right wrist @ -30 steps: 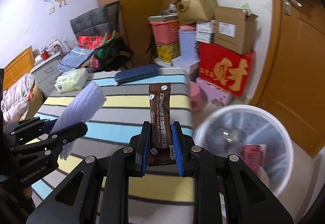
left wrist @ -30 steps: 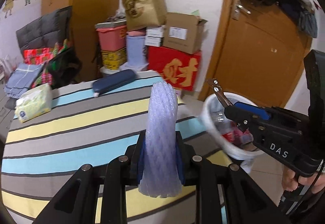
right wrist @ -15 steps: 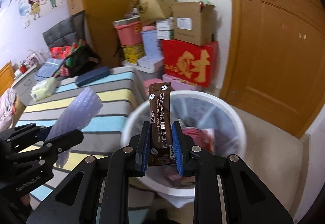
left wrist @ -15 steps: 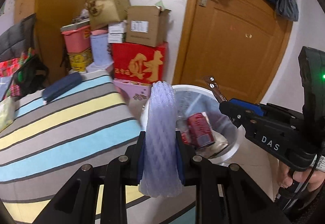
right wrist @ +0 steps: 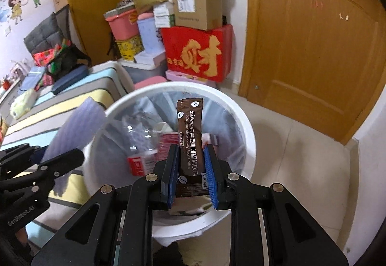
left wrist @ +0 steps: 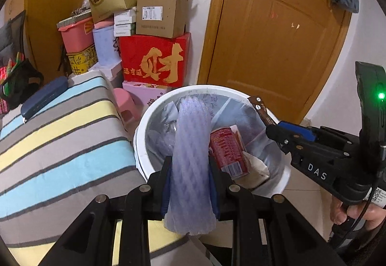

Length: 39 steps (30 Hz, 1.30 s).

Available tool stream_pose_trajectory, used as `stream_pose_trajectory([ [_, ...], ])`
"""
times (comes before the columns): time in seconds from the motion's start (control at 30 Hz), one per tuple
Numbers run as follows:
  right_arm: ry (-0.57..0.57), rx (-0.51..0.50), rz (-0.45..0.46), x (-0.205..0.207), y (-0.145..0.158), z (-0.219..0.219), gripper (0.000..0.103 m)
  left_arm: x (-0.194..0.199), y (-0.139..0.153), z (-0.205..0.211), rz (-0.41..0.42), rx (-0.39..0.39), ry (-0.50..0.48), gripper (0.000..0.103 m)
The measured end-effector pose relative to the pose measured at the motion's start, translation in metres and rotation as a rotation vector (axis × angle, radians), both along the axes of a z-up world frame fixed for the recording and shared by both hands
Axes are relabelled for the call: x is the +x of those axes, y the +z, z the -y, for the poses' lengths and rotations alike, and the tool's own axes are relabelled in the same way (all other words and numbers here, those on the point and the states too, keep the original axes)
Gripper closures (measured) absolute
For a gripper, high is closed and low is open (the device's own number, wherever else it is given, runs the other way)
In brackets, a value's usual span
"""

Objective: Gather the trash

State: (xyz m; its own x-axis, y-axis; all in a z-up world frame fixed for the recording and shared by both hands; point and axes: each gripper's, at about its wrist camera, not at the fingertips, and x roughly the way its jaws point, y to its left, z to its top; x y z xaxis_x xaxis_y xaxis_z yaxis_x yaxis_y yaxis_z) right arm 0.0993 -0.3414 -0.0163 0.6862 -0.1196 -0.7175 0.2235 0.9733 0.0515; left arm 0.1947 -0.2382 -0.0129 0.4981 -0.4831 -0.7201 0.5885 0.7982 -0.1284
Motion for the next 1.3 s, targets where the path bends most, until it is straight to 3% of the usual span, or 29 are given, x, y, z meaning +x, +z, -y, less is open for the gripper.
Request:
stream_pose_trajectory([
  [0.1,-0.008,0.003,-0.016,0.003,-0.005,0.007,0.08,0.006,-0.004,0.003,-0.018,-0.008,0.002,0.072],
  [0.2,0.007,0.006,-0.035,0.005,-0.009,0.008,0.079,0.006,-0.005,0.006,-0.015,-0.011,-0.006,0.05],
  [0.23,0.008,-0.004,-0.034,0.004,-0.009,0.007,0.079,0.007,-0.005,0.006,-0.012,-0.012,-0.002,0.047],
  [0.27,0.006,-0.015,-0.034,0.006,-0.009,0.007,0.077,0.008,-0.005,0.005,-0.014,-0.012,0.003,0.047],
  [0.37,-0.002,-0.041,-0.04,0.006,-0.01,0.007,0.053,0.008,-0.006,0.005,-0.015,-0.007,0.011,0.047],
  [0.4,-0.002,-0.036,-0.041,0.005,-0.009,0.007,0.051,0.007,-0.006,0.004,-0.013,-0.007,0.008,0.047],
  [0.77,-0.03,-0.027,0.0,-0.01,-0.001,0.0,0.051,-0.005,0.008,-0.013,0.015,-0.035,0.06,0.046],
  [1.3,-0.005,-0.052,0.147,-0.061,0.034,-0.041,0.051,-0.072,0.04,-0.054,0.137,-0.041,0.145,0.046],
])
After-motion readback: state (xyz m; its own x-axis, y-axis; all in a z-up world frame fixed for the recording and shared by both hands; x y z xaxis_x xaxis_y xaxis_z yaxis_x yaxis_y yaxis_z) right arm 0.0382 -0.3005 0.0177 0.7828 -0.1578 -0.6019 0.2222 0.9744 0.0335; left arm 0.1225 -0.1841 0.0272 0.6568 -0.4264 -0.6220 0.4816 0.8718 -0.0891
